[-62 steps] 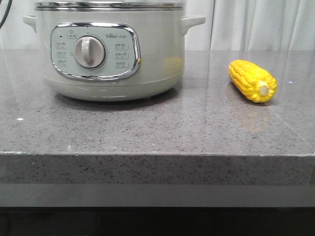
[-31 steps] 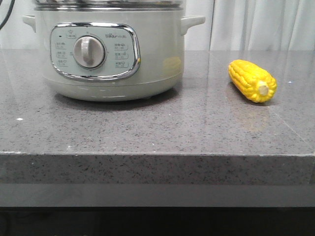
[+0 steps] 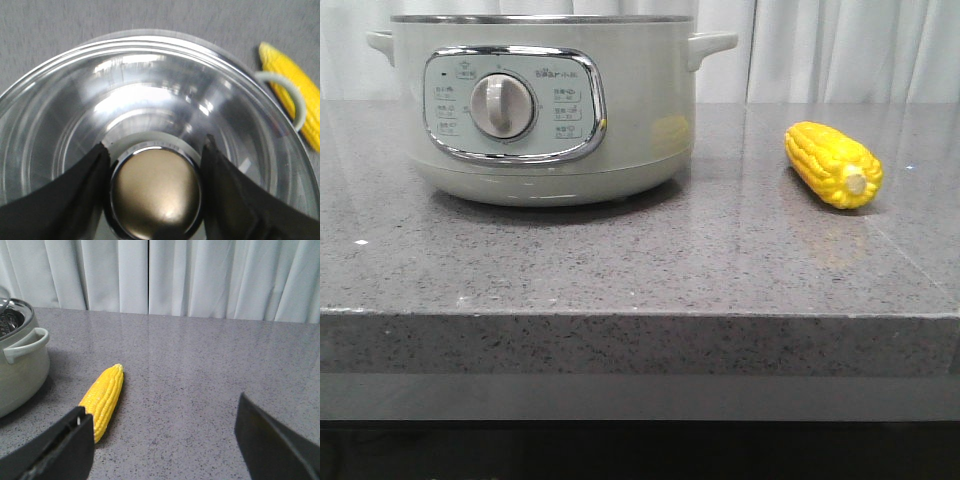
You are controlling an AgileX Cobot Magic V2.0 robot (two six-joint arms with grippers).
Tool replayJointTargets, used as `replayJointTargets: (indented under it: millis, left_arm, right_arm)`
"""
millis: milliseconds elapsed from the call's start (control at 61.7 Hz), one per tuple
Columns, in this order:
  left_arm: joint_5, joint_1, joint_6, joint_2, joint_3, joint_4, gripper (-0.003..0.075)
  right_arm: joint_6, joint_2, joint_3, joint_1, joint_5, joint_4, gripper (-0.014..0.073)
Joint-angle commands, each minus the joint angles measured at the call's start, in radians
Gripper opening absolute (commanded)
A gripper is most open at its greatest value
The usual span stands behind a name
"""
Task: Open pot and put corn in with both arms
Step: 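Lift the glass lid off the cooker with the left gripper, then lower the right gripper over the yellow corn cob and close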
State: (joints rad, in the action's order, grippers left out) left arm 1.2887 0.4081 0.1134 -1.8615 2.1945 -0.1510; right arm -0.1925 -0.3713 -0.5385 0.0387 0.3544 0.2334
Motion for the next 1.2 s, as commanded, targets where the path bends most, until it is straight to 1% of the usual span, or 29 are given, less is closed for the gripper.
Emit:
replayJointTargets:
  millis: [0, 97, 243, 356, 470, 567, 680, 745, 923, 1069, 1182]
  left_arm:
    - [-0.03, -0.025, -0.021, 0.095, 0.041, -0.011, 0.0204]
    - [-0.03, -0.049, -0.027, 0.127, 0.021, -0.011, 0.0172]
    - [-0.035, -0.06, -0.027, 0.197, -0.025, -0.011, 0.0113]
    - [-0.071, -0.06, -0.027, 0.271, -0.121, -0.009, 0.0083]
    - [-0.184, -0.06, -0.027, 0.368, -0.267, 0.017, 0.0081]
    - [-0.315, -0.06, -0.042, 0.495, -0.458, 0.048, 0.0081]
    - [-0.377, -0.06, -0.045, 0.612, -0.63, 0.067, 0.0081]
    - [-0.392, -0.06, -0.045, 0.661, -0.699, 0.077, 0.0081]
    - [-0.408, -0.06, -0.073, 0.773, -0.817, 0.095, 0.0081]
    - [-0.407, -0.06, -0.081, 0.841, -0.872, 0.097, 0.0082]
    - [-0.407, -0.06, -0.098, 0.879, -0.901, 0.117, 0.0083]
  right_arm:
    - [-0.007, -0.013, -0.031, 0.004, -0.074, -0.003, 0.0594]
    - [-0.007, -0.013, -0.031, 0.004, -0.071, -0.003, 0.0594]
    - [-0.007, -0.013, -0.031, 0.004, -0.065, -0.003, 0.0594]
    - [-0.007, -0.013, -0.031, 0.004, -0.065, -0.003, 0.0594]
    - [-0.007, -0.013, -0.031, 0.004, -0.065, -0.003, 0.0594]
    - [-0.007, -0.014, -0.031, 0.004, -0.065, -0.003, 0.0594]
    - [-0.007, -0.022, -0.031, 0.004, -0.065, -0.003, 0.0594]
    - [-0.007, -0.034, -0.031, 0.004, -0.065, -0.003, 0.0594]
    - [-0.007, -0.081, -0.031, 0.004, -0.069, -0.003, 0.0594]
    - [-0.007, -0.125, -0.032, 0.004, -0.104, -0.003, 0.0594]
    - [-0.007, -0.189, -0.049, 0.0, -0.104, -0.003, 0.0594]
